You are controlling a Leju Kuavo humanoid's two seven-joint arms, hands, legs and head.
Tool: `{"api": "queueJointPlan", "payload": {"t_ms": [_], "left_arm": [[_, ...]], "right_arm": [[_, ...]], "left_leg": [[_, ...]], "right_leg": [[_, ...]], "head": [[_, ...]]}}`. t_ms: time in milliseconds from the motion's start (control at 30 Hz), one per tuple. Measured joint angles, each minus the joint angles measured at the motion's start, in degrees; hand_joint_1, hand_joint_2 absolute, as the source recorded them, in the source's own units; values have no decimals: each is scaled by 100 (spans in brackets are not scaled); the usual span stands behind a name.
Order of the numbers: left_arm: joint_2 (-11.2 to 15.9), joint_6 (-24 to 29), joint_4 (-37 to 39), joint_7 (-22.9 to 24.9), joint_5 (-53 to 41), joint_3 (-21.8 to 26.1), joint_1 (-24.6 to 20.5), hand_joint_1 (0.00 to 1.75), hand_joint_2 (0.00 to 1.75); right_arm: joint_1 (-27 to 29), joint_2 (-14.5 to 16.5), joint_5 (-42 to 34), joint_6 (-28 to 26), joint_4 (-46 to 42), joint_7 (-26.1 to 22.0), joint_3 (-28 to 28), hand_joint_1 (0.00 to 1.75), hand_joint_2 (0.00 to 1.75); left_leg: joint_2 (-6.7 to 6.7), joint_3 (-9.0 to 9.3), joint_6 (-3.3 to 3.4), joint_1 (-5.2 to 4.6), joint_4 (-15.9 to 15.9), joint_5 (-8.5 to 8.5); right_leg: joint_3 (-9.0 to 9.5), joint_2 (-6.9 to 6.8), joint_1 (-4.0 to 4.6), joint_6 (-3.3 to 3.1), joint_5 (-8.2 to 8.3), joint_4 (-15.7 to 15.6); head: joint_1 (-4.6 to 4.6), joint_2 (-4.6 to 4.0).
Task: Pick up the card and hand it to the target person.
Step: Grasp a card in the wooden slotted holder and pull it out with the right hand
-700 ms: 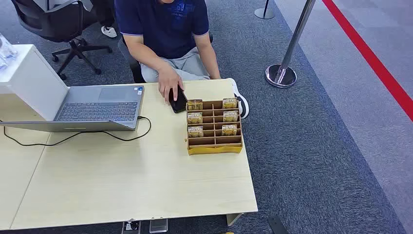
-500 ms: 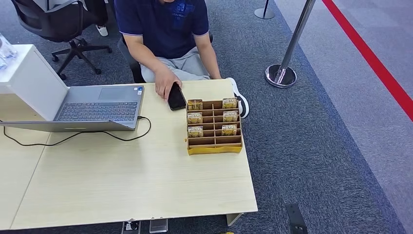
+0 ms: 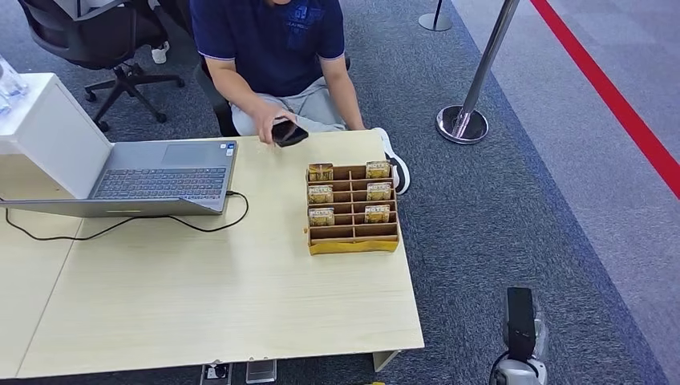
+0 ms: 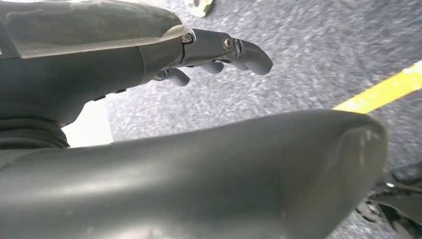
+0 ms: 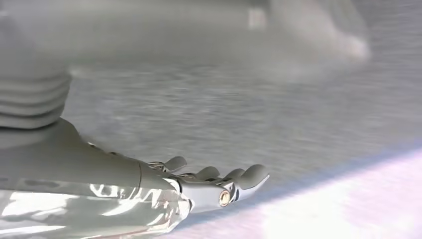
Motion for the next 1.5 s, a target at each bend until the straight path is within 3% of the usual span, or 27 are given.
{"api": "queueJointPlan", "payload": {"t_ms": [333, 633, 667, 767, 800, 833, 1000, 1100, 1200, 1300, 1333, 1400, 1500], "left_arm": [[74, 187, 43, 104, 317, 91, 55, 0, 0], [87, 293, 44, -7, 449, 95, 66, 0, 0], [87, 300, 44, -37, 465, 96, 66, 0, 0], [86, 312, 45, -131, 497, 93, 65, 0, 0], [86, 315, 45, -163, 499, 92, 64, 0, 0], [85, 319, 44, -199, 500, 91, 63, 0, 0], [69, 327, 43, -346, 498, 69, 47, 0, 0], [44, 305, 43, -414, 480, 22, 6, 0, 0], [8, 261, 43, -457, 420, -48, -54, 0, 0], [-22, 226, 43, -512, 379, -108, -111, 0, 0], [-30, 225, 43, -535, 378, -126, -125, 0, 0], [-41, 226, 43, -569, 378, -159, -144, 0, 0], [-52, 226, 43, -573, 378, -192, -160, 0, 0]], "right_arm": [[142, 361, 1095, 330, -1872, -212, -400, 0, 175], [193, 683, 2213, 744, -3414, -130, 50, 5, 175], [192, 706, 2332, 788, -3555, -113, 145, 18, 175], [190, 771, 2693, 912, -3955, -70, 476, 137, 175], [189, 791, 2820, 952, -4080, -55, 600, 167, 175], [188, 811, 2959, 989, -4206, -39, 736, 175, 175], [151, 928, 3633, 1094, -4703, 35, 1431, 175, 175], [70, 1010, 4011, 1157, -4927, 96, 1880, 163, 175], [-89, 1099, 4436, 1262, -5044, 198, 2377, 137, 175], [-277, 1161, 4825, 1337, -5058, 342, 2832, 91, 175], [-326, 1176, 4871, 1341, -5057, 377, 2944, 86, 175], [-416, 1195, 4935, 1319, -5054, 443, 3116, 95, 175], [-530, 1197, 5167, 1168, -5037, 629, 3316, 127, 175]], "left_leg": [[-1, 0, 0, 0, -1, 1], [-1, 0, 0, 0, 0, 2], [-1, 0, 1, 0, 0, 2], [-1, 0, 1, 0, 0, 3], [-1, 0, 1, 0, -1, 3], [-1, 0, 1, 0, -1, 3], [0, -1, 1, 0, -1, 3], [0, 0, 0, 0, -1, 4], [2, 1, -1, 0, -1, 5], [0, 1, 0, 0, -1, 7], [0, 1, 0, 0, -1, 7], [0, 0, 0, 0, 0, 8], [1, -1, 0, 0, 0, 7]], "right_leg": [[0, -1, 0, 0, 0, 1], [0, -1, 0, -1, 0, 3], [0, -1, 0, -1, 0, 3], [0, -1, 0, -1, 0, 4], [0, 0, 0, -1, 0, 4], [0, 0, 0, -1, 0, 4], [0, 0, 0, -1, 0, 5], [0, 0, 0, -1, 0, 6], [-1, 1, 0, -2, 1, 7], [-1, 0, 1, -3, 2, 7], [-1, 0, 1, -3, 2, 7], [-1, 0, 0, -3, 2, 7], [-1, 1, 0, -2, 2, 6]], "head": [[-2, 0], [3, 0], [3, 0], [1, 0], [0, 0], [-1, 0], [1, 0], [7, 0], [3, 0], [-8, 0], [-9, 0], [-3, 0], [12, 0]]}}
